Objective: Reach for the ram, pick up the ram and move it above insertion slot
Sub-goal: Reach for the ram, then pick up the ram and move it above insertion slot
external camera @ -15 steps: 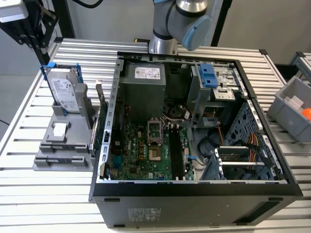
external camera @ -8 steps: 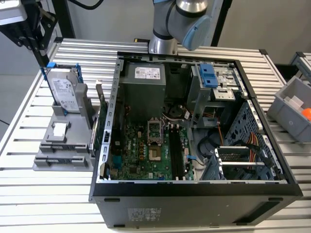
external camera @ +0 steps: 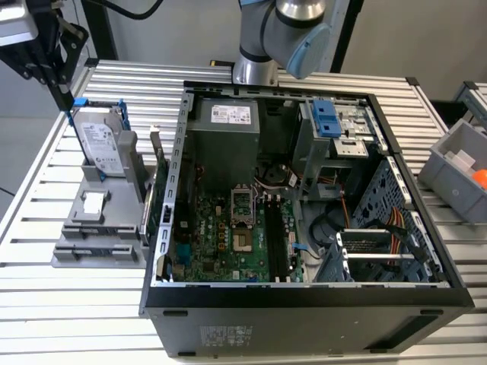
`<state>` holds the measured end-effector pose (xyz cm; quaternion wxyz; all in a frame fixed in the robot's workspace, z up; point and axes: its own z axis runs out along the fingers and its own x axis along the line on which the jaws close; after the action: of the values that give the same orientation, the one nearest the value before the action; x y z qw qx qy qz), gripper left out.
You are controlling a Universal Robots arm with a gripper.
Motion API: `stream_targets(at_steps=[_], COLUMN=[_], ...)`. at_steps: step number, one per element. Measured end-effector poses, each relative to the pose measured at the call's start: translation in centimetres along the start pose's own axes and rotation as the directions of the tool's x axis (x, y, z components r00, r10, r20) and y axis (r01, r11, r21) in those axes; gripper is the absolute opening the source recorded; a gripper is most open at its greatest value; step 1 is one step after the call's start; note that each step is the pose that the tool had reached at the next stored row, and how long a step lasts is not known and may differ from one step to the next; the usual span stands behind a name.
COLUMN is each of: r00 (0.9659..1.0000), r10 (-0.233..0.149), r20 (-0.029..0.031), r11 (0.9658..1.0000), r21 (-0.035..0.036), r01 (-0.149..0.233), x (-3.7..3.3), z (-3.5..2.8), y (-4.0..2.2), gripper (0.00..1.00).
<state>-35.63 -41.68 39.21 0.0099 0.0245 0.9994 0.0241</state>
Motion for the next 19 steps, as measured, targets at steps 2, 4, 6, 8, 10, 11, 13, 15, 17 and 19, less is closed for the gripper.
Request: stream_targets(at_steps=[2,4,6,8,10,11,13,15,17,19], r00=[1.0,1.0,1.0,1.0,1.0,1.0,1.0,1.0,0.9999,0.9999], r10=[-0.001,-0.003,-0.004,-0.005,-0.006,-0.007,-0.008,-0.009,-0.01,-0.011], r20=[-0.0001,-0.0001,-0.0001,-0.0002,-0.0003,-0.0003,-0.0004,-0.0005,-0.0004,-0.0005], r11=[1.0,1.0,1.0,1.0,1.0,1.0,1.0,1.0,0.9999,0.9999], r21=[-0.0001,-0.0001,-0.0002,-0.0001,-0.0002,-0.0002,-0.0002,-0.0002,-0.0003,-0.0002], r01=[0.001,0.003,0.004,0.005,0.006,0.007,0.008,0.009,0.01,0.011], x=[-0.01,-0.02,-0.03,-0.04,-0.05,-0.06,-0.07,-0.07,-0.08,-0.09], z=[0.0,0.0,0.0,0.0,0.0,0.0,0.0,0.0,0.01,0.0], y=[-0.22,-0.42,-0.64,-0.84,-1.04,-1.14,-1.32,-1.5,-1.66,-1.82], gripper=[0.0,0.0,0.0,0.0,0.0,0.0,0.0,0.0,0.0,0.0])
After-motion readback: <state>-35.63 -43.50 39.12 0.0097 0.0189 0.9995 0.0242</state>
